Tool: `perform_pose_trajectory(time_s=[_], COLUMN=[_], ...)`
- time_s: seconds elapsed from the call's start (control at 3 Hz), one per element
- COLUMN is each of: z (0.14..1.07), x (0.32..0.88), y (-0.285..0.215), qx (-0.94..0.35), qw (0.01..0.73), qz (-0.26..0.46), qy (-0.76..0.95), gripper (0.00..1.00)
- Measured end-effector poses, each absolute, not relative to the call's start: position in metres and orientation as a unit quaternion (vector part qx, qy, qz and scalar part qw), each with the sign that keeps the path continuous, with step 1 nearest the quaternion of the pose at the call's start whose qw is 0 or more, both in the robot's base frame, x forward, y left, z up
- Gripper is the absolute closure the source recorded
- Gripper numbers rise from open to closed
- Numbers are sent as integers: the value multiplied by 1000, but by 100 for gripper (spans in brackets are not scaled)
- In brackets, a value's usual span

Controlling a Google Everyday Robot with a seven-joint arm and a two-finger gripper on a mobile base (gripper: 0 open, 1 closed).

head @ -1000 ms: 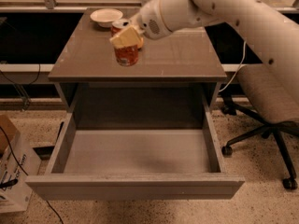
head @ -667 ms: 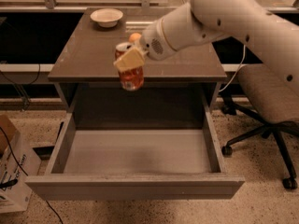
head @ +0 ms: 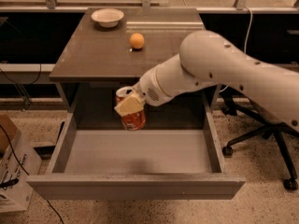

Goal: Place coke can into top drawer

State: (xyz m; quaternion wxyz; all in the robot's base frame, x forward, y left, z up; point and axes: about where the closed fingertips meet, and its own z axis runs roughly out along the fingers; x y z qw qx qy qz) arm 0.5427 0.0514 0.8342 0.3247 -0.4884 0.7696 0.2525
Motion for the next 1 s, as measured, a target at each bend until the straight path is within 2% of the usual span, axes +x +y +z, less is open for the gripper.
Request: perform_pose_trajectory(time_s=[1.0], z=[729], x=[559], y=[74], qx=[-526], qw=[415], qz=[234], qy=[704], gripper=[100])
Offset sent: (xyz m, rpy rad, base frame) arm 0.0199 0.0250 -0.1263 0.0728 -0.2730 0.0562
